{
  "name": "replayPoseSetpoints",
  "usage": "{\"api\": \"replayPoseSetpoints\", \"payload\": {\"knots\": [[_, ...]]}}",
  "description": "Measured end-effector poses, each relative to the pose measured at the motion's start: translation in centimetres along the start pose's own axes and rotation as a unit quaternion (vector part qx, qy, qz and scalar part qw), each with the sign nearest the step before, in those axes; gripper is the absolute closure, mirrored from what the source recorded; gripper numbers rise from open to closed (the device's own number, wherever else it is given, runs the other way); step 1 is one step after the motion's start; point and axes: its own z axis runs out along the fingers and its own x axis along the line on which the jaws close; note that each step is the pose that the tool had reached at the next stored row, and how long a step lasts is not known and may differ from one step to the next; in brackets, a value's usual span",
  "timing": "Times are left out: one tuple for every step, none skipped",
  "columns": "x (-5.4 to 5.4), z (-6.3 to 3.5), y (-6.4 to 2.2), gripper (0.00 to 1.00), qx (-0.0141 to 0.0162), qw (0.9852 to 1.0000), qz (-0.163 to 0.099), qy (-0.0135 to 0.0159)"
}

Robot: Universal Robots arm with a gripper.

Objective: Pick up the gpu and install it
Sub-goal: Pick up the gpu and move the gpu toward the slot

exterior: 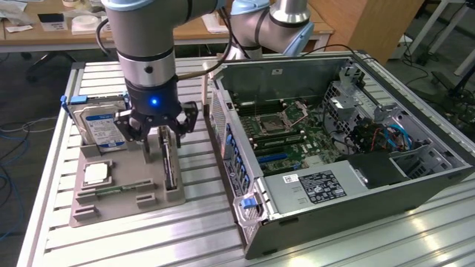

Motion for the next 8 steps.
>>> {"api": "replayPoseSetpoints", "payload": {"knots": [[-0.03, 0.07, -0.03, 0.35, 0.0000, 1.0000, 0.000, 0.0004], [-0.04, 0.14, -0.04, 0.35, 0.0000, 1.0000, 0.000, 0.0006], [-0.05, 0.21, -0.05, 0.35, -0.0001, 1.0000, 0.000, 0.0008], [-0.06, 0.28, -0.05, 0.35, -0.0001, 1.0000, 0.000, 0.0010], [-0.07, 0.35, -0.06, 0.35, -0.0001, 1.0000, 0.000, 0.0012], [-0.09, 0.43, -0.07, 0.35, -0.0001, 1.0000, 0.000, 0.0014], [-0.09, 0.50, -0.07, 0.35, -0.0001, 1.0000, 0.000, 0.0015], [-0.10, 0.57, -0.08, 0.35, -0.0001, 1.0000, 0.000, 0.0017]]}}
